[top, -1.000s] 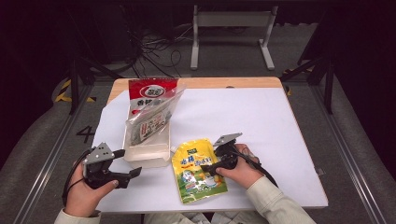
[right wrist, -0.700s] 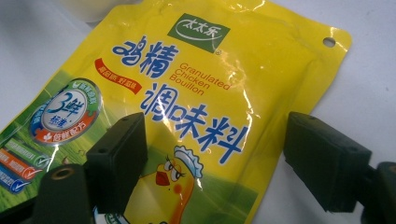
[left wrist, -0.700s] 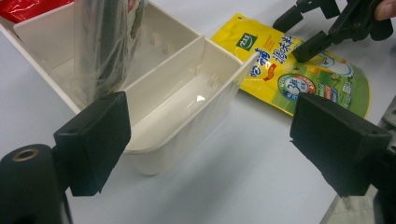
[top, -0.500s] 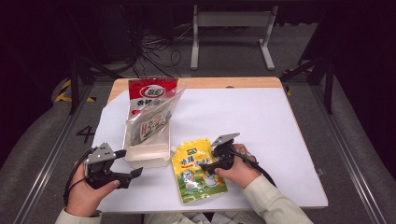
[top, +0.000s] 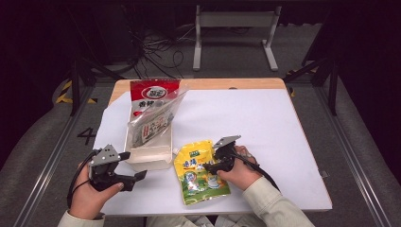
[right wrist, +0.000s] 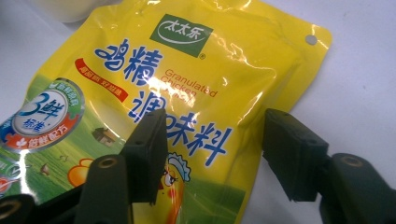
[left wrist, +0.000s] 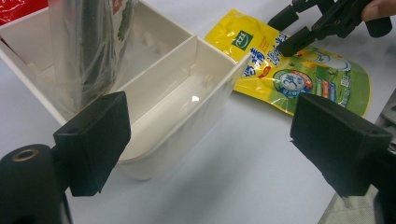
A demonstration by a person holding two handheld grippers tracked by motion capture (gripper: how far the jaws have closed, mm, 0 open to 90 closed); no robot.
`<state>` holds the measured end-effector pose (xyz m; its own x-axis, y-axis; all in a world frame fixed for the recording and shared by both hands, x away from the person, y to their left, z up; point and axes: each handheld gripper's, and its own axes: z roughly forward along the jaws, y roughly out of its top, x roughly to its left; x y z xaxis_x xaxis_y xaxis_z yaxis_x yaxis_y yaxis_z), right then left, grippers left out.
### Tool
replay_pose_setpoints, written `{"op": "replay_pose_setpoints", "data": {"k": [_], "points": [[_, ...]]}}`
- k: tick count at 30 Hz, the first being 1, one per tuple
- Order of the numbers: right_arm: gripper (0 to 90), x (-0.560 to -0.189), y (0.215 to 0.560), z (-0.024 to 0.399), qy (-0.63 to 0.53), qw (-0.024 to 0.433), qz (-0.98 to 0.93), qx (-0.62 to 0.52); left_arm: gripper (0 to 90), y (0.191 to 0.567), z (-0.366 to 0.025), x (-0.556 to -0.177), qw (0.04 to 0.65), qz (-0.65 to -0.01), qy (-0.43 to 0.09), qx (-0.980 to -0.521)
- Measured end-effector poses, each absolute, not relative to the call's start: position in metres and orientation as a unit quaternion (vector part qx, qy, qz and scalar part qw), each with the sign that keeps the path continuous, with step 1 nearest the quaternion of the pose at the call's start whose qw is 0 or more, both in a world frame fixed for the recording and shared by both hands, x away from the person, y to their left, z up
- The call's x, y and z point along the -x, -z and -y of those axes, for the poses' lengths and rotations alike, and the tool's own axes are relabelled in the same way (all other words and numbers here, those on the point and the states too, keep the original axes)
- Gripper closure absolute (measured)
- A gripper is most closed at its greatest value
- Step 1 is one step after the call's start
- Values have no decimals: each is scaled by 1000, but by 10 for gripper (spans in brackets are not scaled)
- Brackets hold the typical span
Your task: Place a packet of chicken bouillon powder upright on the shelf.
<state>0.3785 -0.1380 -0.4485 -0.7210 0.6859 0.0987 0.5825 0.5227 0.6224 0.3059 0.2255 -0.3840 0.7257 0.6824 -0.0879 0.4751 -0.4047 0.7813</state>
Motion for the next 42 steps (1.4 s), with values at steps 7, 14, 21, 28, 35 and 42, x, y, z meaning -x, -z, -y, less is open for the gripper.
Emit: {"op": "replay_pose_setpoints", "data": {"k": [7, 14, 21, 28, 35, 42], "points": [[486, -378, 449, 137, -322, 89, -868, -367, 130, 384, -224, -307, 418, -346, -122, -831], [713, -377, 447, 137, -321, 92, -868, -367, 129, 385, -222, -307, 416, -345, -119, -833], [792, -374, 447, 136, -323, 96, -866, -370, 129, 387, -218, -308, 415, -342, -116, -835], [836, -377, 445, 143, -346, 71, -852, -386, 130, 389, -212, -309, 417, -332, -111, -839], [865, -368, 426, 149, -366, 88, -841, -387, 125, 393, -202, -308, 417, -322, -100, -844], [868, -357, 399, 164, -411, 105, -820, -384, 108, 394, -194, -308, 414, -316, -106, -847]]}}
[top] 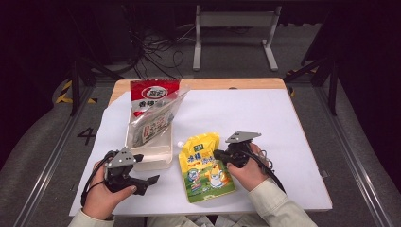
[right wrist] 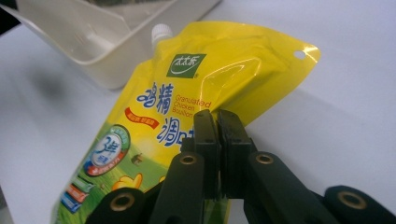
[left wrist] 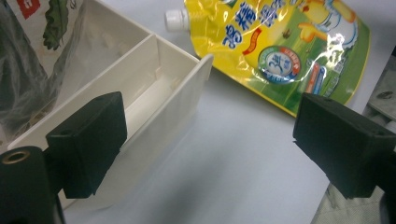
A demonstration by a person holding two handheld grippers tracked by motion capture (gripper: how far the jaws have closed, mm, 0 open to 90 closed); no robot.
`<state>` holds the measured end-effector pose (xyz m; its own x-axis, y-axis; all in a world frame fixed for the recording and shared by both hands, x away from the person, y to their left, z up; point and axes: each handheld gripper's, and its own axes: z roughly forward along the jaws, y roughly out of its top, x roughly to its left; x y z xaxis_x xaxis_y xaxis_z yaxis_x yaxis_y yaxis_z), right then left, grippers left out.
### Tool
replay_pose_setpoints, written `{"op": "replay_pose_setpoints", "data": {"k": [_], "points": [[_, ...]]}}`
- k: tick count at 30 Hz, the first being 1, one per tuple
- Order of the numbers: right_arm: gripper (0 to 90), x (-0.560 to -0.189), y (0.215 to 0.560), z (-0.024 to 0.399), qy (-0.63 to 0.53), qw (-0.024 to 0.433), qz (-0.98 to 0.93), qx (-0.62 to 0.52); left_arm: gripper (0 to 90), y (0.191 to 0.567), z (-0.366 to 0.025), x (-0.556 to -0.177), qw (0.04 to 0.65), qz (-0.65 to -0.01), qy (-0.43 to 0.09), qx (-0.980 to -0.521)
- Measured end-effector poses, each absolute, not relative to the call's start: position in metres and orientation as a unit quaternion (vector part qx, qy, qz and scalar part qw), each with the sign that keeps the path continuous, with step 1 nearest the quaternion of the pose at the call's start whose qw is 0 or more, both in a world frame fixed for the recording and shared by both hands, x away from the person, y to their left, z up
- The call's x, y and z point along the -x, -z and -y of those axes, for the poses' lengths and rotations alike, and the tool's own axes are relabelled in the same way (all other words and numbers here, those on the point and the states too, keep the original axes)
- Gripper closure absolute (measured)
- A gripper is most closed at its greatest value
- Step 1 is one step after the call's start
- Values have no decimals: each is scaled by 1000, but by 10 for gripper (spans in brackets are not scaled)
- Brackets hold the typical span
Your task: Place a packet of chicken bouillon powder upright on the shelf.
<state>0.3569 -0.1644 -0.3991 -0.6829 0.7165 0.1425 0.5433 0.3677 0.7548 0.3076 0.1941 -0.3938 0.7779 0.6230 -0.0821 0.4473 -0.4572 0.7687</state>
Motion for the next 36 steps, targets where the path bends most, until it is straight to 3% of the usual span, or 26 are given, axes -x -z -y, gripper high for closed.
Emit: {"op": "replay_pose_setpoints", "data": {"k": [22, 36], "points": [[869, -328, 353, 179, -476, 157, -794, -343, 133, 381, -163, -290, 471, -268, -87, -836], [870, -310, 332, 182, -503, 175, -783, -321, 132, 396, -126, -310, 478, -287, -50, -829]]}}
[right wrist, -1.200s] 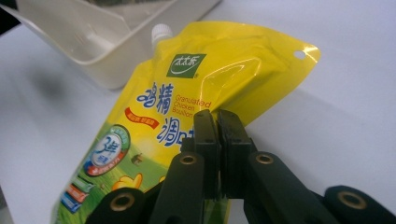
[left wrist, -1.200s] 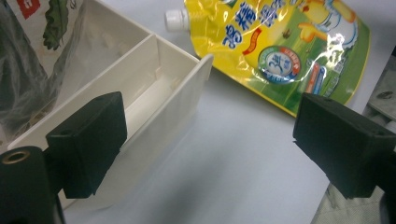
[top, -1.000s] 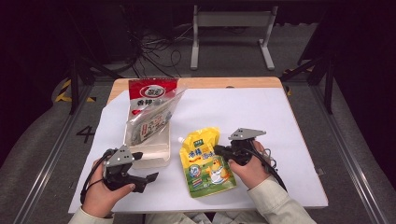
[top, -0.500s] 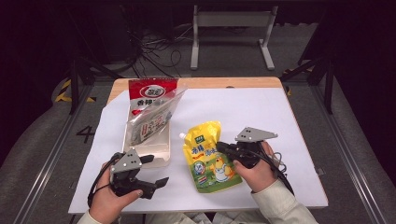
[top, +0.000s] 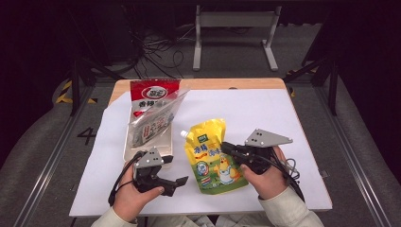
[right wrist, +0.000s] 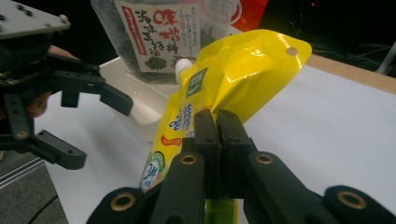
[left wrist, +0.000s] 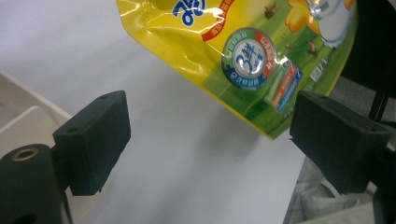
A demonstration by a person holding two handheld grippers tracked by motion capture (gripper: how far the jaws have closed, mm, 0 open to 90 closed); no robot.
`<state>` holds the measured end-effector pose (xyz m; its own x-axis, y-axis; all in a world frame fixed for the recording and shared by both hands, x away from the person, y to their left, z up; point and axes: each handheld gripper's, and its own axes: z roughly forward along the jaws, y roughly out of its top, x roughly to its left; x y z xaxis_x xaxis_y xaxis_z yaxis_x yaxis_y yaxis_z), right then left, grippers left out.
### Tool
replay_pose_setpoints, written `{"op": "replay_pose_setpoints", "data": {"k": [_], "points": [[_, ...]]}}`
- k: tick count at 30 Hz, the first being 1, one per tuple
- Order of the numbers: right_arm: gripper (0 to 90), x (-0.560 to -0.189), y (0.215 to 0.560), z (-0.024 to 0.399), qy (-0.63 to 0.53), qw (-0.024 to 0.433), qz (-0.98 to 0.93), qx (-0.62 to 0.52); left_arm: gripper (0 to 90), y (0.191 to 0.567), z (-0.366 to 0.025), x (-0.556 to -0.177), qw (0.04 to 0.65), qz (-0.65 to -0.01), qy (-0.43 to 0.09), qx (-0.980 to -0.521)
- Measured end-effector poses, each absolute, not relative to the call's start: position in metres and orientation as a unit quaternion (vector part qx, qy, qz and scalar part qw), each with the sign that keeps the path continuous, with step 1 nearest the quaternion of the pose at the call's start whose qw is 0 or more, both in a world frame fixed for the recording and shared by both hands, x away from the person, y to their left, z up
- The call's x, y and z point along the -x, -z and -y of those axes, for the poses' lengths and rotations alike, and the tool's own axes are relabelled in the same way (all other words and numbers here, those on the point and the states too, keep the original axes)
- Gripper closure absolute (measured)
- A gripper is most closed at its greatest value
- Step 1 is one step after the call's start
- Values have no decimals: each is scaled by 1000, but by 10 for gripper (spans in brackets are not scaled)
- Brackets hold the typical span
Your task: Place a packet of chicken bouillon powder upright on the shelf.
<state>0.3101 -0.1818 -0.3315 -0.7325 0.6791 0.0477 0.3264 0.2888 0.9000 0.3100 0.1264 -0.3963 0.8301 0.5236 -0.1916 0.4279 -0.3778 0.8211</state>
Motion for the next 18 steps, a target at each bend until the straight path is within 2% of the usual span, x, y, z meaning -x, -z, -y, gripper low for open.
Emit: {"op": "replay_pose_setpoints", "data": {"k": [7, 10, 18], "points": [[870, -302, 325, 181, -514, 180, -780, -309, 128, 402, -118, -316, 492, -289, -24, -821], [869, -299, 322, 180, -517, 180, -779, -305, 126, 406, -110, -321, 503, -281, 6, -818], [869, -296, 320, 179, -526, 179, -776, -300, 137, 411, -99, -326, 507, -271, 13, -818]]}}
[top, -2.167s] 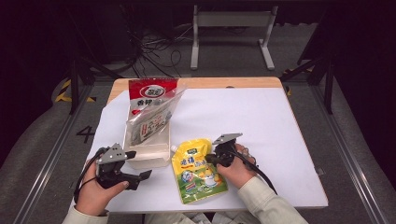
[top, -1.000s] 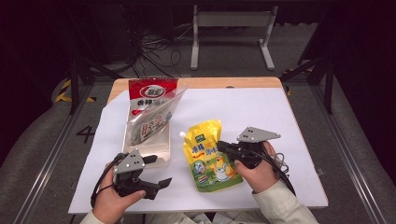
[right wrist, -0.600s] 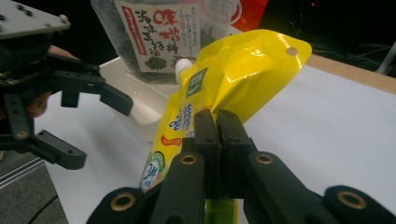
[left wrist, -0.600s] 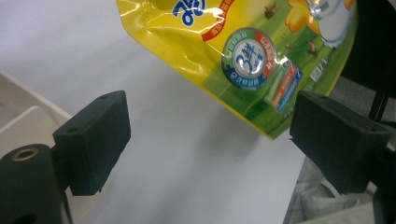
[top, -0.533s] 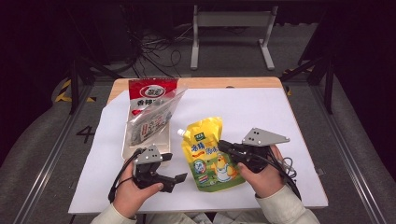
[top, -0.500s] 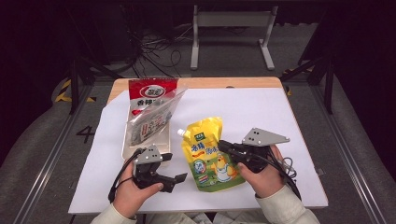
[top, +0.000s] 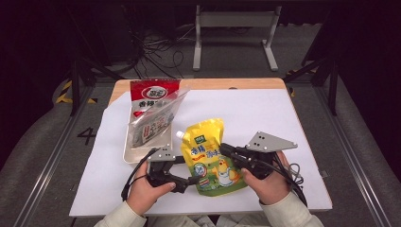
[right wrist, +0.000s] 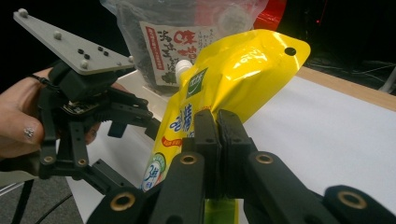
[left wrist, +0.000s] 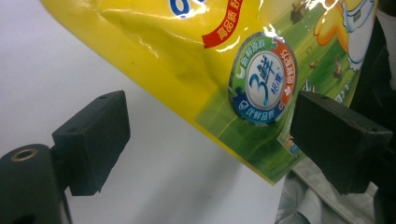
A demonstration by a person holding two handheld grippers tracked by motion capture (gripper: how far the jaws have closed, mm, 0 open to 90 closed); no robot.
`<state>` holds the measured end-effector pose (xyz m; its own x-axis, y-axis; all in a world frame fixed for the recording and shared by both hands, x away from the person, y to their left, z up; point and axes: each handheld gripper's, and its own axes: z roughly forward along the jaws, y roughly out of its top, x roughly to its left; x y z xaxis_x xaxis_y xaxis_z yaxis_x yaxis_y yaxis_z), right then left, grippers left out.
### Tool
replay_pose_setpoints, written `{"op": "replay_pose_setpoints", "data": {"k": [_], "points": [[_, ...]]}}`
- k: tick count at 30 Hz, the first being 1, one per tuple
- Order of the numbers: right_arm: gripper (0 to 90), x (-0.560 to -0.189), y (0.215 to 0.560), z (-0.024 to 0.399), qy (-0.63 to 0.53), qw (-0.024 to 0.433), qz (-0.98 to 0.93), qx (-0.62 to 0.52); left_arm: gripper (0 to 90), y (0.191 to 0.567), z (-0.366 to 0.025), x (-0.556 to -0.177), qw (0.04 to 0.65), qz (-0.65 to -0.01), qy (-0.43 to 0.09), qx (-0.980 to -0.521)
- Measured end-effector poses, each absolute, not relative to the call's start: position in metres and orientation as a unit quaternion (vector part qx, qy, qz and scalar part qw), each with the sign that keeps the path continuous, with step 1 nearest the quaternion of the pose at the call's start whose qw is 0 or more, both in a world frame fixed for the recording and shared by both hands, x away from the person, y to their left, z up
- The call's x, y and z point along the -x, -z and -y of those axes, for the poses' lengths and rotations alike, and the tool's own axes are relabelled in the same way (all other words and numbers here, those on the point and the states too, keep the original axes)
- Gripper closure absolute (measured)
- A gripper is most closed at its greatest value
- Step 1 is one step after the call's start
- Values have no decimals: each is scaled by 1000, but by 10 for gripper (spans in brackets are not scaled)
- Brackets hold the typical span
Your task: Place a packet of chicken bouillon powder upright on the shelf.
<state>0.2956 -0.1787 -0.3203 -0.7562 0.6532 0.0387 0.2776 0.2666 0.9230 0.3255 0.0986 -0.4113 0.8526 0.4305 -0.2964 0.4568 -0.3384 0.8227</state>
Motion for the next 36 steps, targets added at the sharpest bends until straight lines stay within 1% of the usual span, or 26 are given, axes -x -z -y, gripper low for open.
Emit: {"op": "replay_pose_setpoints", "data": {"k": [2, 5, 6, 7, 9, 10, 14, 15, 16, 20, 24, 28, 32, 36], "points": [[869, -295, 320, 178, -529, 178, -774, -298, 153, 412, -96, -326, 514, -266, 15, -815], [869, -295, 322, 175, -529, 177, -776, -295, 218, 410, -94, -325, 526, -258, 17, -811], [869, -295, 322, 174, -528, 175, -777, -295, 222, 409, -94, -325, 530, -255, 16, -809], [869, -295, 323, 173, -531, 174, -775, -294, 259, 408, -95, -325, 533, -252, 18, -807], [868, -295, 324, 172, -530, 171, -777, -295, 296, 408, -96, -325, 532, -258, 17, -806], [867, -296, 325, 172, -531, 170, -776, -294, 331, 408, -98, -325, 534, -257, 17, -805], [868, -295, 328, 170, -526, 170, -780, -294, 678, 405, -109, -327, 546, -249, 11, -800], [868, -295, 328, 170, -525, 167, -781, -294, 729, 404, -110, -327, 546, -247, 1, -801], [867, -296, 329, 169, -525, 166, -781, -295, 750, 402, -110, -326, 546, -245, -5, -801], [866, -296, 329, 170, -524, 163, -782, -296, 801, 398, -114, -324, 547, -242, -16, -801], [862, -297, 329, 173, -520, 166, -783, -297, 815, 390, -116, -321, 541, -231, -34, -808], [853, -299, 329, 176, -520, 165, -785, -294, 822, 384, -118, -319, 534, -218, -39, -816], [805, -298, 328, 178, -514, 174, -790, -284, 825, 374, -119, -315, 518, -192, -70, -830], [766, -299, 327, 181, -518, 172, -790, -280, 827, 367, -122, -314, 509, -179, -78, -838]]}}
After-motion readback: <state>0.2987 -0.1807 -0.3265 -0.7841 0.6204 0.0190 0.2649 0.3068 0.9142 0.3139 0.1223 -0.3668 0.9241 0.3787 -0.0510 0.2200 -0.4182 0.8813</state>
